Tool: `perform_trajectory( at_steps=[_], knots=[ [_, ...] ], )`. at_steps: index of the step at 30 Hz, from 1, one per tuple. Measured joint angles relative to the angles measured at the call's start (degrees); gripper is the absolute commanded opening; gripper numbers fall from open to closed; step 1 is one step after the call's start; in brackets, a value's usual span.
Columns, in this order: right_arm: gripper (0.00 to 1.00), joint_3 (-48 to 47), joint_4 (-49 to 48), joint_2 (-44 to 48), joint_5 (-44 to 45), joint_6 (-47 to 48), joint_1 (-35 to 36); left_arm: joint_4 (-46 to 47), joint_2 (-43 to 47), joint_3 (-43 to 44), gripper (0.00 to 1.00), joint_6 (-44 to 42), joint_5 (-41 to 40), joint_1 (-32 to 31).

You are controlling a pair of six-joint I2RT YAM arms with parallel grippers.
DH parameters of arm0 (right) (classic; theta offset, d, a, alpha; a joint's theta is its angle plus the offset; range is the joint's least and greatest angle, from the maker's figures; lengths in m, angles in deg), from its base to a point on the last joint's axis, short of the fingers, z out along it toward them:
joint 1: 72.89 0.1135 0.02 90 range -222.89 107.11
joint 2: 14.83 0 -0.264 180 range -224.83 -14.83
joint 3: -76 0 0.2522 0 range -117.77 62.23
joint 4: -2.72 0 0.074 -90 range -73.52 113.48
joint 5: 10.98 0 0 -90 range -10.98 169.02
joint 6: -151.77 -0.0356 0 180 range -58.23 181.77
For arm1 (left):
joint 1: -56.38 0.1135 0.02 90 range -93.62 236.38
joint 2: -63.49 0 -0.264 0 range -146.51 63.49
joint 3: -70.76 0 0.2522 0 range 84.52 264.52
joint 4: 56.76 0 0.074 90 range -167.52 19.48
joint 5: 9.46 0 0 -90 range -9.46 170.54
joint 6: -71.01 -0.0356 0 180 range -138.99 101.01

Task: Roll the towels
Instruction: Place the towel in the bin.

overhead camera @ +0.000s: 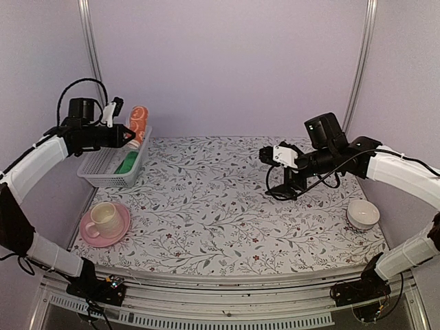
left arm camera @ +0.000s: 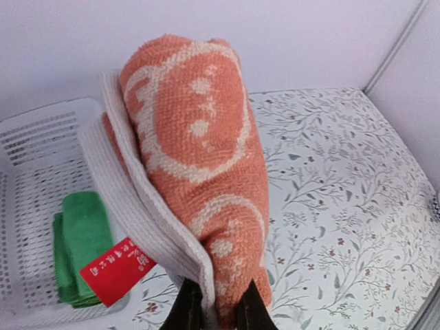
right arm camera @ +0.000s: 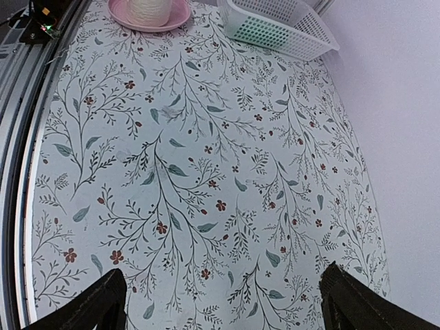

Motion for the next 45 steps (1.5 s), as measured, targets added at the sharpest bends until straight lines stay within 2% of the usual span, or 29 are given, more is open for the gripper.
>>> perform_trajectory(
  at_steps=[3,6,14,17,29,37,42,43,44,45],
  knots=[
    [0.99,0.2,0.0,0.0,-0.9,-0.7,0.8,-4.1,-0.2,1.3,0.0,-2.5,-4.7,6.0],
    [0.99,0.5,0.1,0.0,-2.0,-1.1,1.2,-7.3,-1.9,2.3,0.0,-4.7,-9.6,9.3],
    [0.99,0.7,0.2,-1.6,-3.7,-1.8,1.7,-12.4,-13.6,8.5,0.0,-9.1,-21.6,13.2],
    [0.99,0.7,0.3,-3.0,-3.8,-1.9,2.1,-13.7,-18.4,11.1,0.0,-11.1,-23.2,14.3],
    [0.99,0.8,1.1,-3.6,-5.4,-1.9,2.4,-16.0,-29.0,16.3,0.0,-17.5,-17.2,22.5],
    [0.99,0.8,1.4,-4.1,-6.2,-1.9,2.4,-16.7,-39.8,20.1,0.0,-19.8,-10.9,23.0],
    [0.99,0.8,1.7,-4.2,-6.7,-1.9,2.4,-17.5,-42.9,21.0,0.0,-20.3,-9.4,23.1],
    [0.99,0.8,1.7,-4.2,-6.8,-1.9,2.4,-17.8,-42.9,21.3,0.06,-20.4,-9.0,23.2],
    [0.99,0.8,1.8,-4.3,-6.8,-1.9,2.5,-17.8,-42.9,21.5,0.19,-20.5,-8.9,23.3],
    [0.99,0.8,1.9,-4.4,-6.8,-1.9,2.7,-18.0,-43.0,21.6,0.27,-20.5,-8.7,23.4]
  ],
)
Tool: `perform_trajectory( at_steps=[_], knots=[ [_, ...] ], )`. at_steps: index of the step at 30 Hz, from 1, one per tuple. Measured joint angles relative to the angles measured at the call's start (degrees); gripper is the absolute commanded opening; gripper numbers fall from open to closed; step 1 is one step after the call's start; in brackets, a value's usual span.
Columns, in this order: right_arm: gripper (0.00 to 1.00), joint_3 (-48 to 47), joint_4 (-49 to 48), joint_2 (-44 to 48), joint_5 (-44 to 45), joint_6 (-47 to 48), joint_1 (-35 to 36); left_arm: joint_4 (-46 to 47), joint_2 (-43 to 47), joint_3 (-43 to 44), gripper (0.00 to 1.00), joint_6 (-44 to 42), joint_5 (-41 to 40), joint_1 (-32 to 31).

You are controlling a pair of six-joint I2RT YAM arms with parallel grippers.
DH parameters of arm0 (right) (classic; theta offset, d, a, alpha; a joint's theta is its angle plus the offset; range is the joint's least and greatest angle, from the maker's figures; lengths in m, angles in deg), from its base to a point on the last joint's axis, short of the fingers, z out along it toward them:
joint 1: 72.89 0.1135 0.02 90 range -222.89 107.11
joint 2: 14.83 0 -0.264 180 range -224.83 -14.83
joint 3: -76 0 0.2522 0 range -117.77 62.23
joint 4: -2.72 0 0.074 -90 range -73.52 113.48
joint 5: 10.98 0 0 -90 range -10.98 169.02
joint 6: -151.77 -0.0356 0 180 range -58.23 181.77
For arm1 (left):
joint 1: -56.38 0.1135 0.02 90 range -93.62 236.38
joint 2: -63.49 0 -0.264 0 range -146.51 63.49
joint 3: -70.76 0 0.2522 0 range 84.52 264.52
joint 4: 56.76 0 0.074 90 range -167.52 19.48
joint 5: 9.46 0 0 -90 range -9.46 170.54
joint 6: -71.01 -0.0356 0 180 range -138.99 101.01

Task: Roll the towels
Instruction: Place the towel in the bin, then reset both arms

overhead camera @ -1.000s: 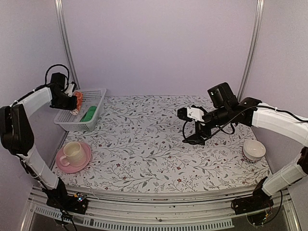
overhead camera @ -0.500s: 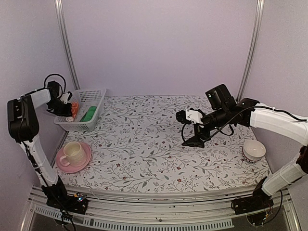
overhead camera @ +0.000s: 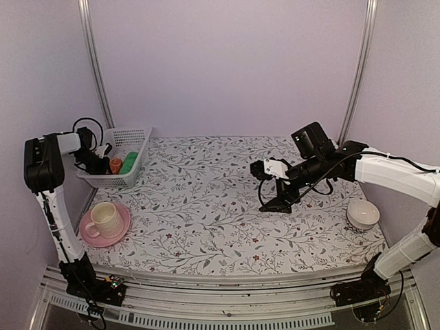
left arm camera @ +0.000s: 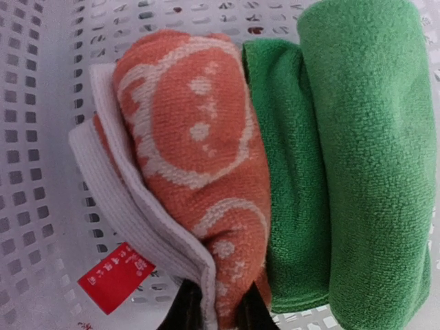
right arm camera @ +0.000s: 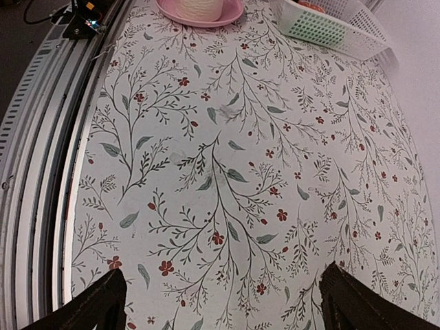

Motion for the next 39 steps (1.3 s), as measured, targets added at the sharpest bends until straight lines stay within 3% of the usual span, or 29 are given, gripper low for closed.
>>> perform_trajectory(
  at_steps=[2,5,14,26,29,39],
  knots=[
    [0.99,0.0,0.3,0.0,-0.1,0.0,0.3,-0.3,-0.3,0.3,0.38,0.1,-0.1,0.1],
    [0.99,0.0,0.5,-0.1,-0.2,0.0,0.7,-0.7,-0.6,0.4,0.46,0.8,-0.8,0.1],
    [0.99,0.0,0.8,-0.8,-0.2,0.2,1.9,-0.7,-0.6,0.5,0.5,2.6,-5.1,0.1],
    [0.99,0.0,0.9,-1.5,-0.2,0.4,2.4,-0.2,1.7,0.5,0.7,4.3,-9.6,-0.6],
    [0.99,0.0,0.9,-1.6,-0.2,0.4,2.6,-0.1,1.7,0.5,0.96,4.8,-10.4,-0.9],
    [0.99,0.0,0.6,-1.8,1.1,0.2,2.7,-0.1,5.5,0.5,0.97,7.7,-13.5,-3.4]
  ],
)
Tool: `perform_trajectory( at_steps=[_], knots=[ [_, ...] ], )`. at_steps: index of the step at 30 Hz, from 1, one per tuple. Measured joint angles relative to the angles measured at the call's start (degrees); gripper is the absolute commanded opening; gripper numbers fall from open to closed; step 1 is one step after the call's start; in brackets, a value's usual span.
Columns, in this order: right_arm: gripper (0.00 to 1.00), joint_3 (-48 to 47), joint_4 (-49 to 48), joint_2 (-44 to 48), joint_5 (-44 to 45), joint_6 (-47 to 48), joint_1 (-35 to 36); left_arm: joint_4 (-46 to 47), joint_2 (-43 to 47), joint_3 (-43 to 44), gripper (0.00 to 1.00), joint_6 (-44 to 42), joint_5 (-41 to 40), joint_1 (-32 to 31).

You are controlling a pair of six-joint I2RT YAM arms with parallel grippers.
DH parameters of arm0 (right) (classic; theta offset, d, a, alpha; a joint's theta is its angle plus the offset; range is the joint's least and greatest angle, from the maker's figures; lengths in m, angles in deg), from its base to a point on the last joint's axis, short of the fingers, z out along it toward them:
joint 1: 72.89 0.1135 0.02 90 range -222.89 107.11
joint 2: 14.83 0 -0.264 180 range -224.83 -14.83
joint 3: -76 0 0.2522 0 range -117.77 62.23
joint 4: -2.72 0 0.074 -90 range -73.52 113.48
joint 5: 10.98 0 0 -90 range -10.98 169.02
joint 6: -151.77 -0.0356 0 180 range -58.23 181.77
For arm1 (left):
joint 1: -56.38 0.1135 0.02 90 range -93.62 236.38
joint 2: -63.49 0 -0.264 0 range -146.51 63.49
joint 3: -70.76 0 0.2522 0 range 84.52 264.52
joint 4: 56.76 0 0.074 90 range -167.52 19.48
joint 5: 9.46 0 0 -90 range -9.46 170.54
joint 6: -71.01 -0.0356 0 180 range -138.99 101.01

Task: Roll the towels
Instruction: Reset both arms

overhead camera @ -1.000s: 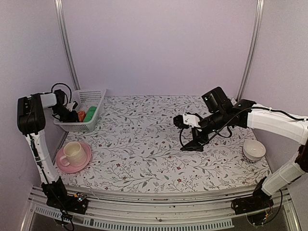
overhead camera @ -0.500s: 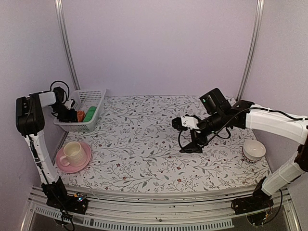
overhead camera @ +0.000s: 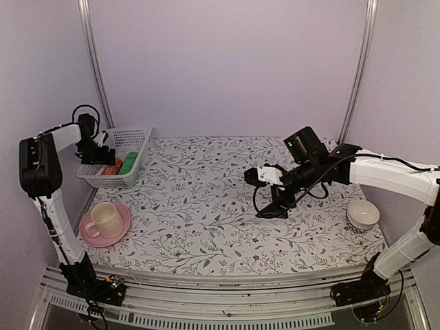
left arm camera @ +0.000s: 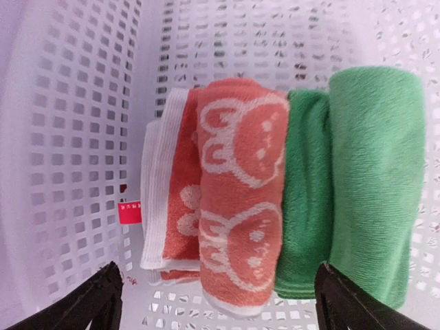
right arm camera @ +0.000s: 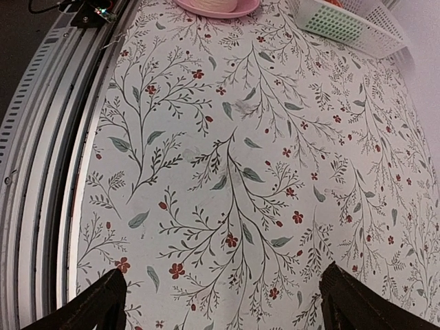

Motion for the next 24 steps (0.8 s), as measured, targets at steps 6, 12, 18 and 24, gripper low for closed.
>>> perform_trajectory(
  at_steps=[6,12,18,24],
  knots=[
    [0.99,0.7,-2.8,-0.1,4.1,-2.4,0.0,0.4,9.9,0.4,0.97,4.3,-1.4,-5.2],
    [0.99,0.9,-6.3,-0.1,8.4,-8.1,-3.7,2.7,21.0,-1.2,0.97,7.4,-6.5,-20.3],
    [0.99,0.9,-8.7,2.1,11.1,-17.7,-15.0,10.3,34.8,-15.8,0.97,12.2,-8.3,-35.8],
    [0.99,7.3,-13.7,12.8,20.1,-25.4,-18.1,18.4,44.0,-30.3,0.97,17.5,-12.5,-46.9]
  ],
)
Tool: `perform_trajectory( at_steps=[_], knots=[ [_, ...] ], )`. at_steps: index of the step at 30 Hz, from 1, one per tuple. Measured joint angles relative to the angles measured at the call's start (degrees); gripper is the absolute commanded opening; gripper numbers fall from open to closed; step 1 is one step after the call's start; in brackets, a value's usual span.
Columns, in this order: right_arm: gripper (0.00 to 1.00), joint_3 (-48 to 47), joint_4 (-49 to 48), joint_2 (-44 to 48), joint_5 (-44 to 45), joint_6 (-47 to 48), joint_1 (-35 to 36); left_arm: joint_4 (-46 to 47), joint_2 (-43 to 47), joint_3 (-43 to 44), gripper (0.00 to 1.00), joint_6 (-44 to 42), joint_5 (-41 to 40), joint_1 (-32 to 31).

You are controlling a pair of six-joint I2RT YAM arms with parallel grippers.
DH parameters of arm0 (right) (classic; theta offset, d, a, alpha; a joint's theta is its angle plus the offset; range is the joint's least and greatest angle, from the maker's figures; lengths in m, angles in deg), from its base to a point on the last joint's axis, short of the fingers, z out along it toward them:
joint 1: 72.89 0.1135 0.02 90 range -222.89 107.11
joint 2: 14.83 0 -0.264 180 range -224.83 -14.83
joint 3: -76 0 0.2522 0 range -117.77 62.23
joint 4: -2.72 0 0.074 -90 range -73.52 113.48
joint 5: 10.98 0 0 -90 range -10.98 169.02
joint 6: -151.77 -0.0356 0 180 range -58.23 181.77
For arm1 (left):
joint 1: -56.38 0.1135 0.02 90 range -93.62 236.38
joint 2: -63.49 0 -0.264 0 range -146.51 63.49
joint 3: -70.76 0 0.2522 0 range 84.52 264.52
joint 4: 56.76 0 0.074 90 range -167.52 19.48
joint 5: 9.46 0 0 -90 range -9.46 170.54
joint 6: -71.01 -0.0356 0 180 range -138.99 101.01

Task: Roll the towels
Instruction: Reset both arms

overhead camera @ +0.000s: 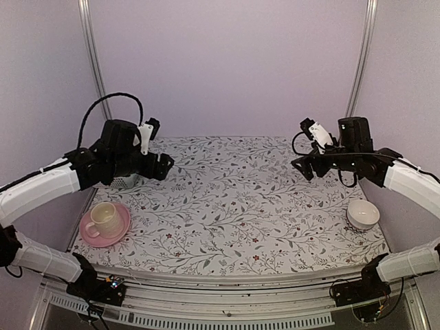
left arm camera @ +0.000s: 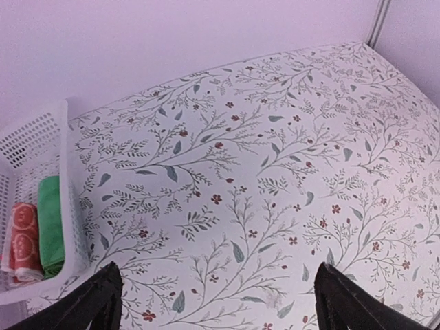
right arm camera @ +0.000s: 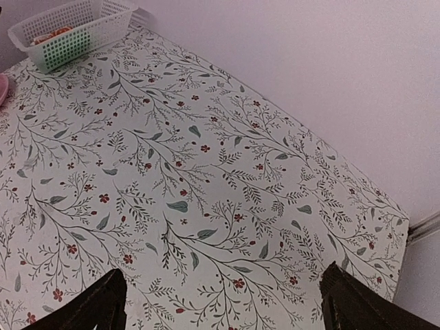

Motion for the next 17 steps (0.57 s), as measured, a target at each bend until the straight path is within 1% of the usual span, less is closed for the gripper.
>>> perform_trajectory(
  at_steps=[4,8,12,17],
  knots=[
    [0.99,9.0,-3.4,9.5,4.4,-3.3,-0.5,5.0,3.9,-10.2,0.97,2.7,-3.8,-7.1],
    [0.99,16.3,-5.6,18.3,6.7,-5.4,-1.2,9.5,7.2,-17.9,0.97,3.9,-6.4,-11.1],
    [0.99,18.4,-7.2,23.7,7.6,-6.6,-1.3,14.1,10.2,-22.4,0.97,3.8,-9.3,-13.6],
    [0.99,18.9,-9.9,25.3,8.2,-6.6,-1.3,18.9,11.6,-25.3,0.97,2.8,-12.5,-16.8]
  ],
)
